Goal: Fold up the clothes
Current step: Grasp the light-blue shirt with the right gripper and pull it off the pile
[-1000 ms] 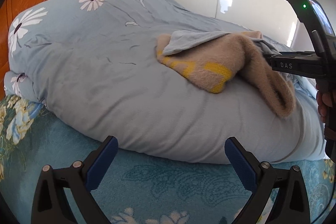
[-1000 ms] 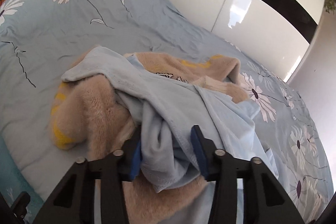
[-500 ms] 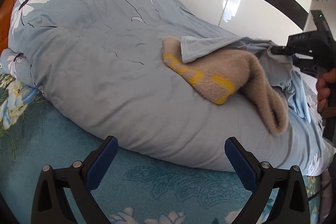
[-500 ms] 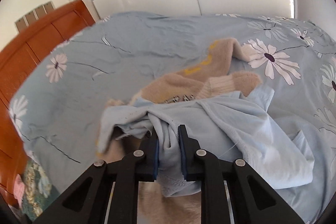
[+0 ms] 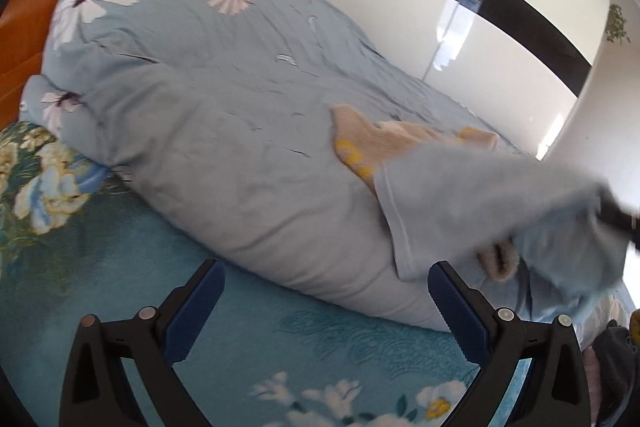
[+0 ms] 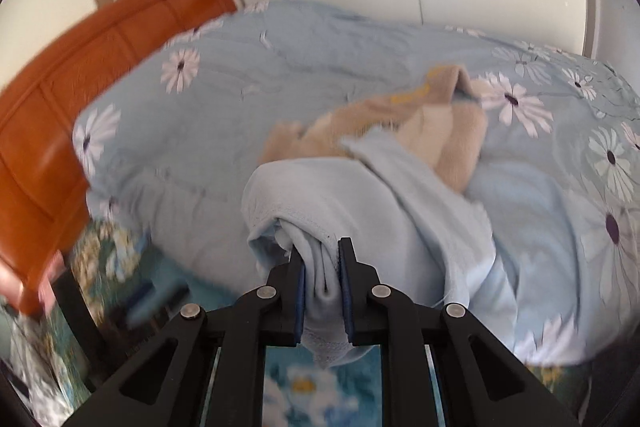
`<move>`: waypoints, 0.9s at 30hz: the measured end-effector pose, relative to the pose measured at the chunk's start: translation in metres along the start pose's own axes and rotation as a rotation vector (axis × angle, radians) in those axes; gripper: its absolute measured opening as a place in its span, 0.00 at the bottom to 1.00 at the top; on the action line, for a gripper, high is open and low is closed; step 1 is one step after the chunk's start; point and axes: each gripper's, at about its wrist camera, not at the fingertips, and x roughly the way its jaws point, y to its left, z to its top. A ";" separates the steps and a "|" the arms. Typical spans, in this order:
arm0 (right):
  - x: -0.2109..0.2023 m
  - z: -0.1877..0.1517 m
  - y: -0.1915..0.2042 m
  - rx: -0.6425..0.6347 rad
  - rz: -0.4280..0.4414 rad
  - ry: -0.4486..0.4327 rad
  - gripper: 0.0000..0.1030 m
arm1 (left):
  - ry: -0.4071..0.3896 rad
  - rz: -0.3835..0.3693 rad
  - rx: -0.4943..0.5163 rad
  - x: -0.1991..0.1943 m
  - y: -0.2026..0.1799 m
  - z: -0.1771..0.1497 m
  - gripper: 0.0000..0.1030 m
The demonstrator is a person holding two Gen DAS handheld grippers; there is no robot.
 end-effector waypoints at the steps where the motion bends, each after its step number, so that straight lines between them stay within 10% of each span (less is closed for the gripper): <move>1: -0.002 -0.013 0.006 -0.011 -0.008 0.026 0.15 | 0.006 0.010 -0.011 -0.008 0.007 0.001 1.00; 16: 0.015 -0.165 0.167 -0.054 0.145 0.297 0.15 | 0.100 0.024 -0.070 -0.165 0.084 0.004 1.00; 27: 0.008 -0.175 0.194 -0.138 0.053 0.390 0.30 | 0.202 0.049 -0.087 -0.205 0.115 -0.038 1.00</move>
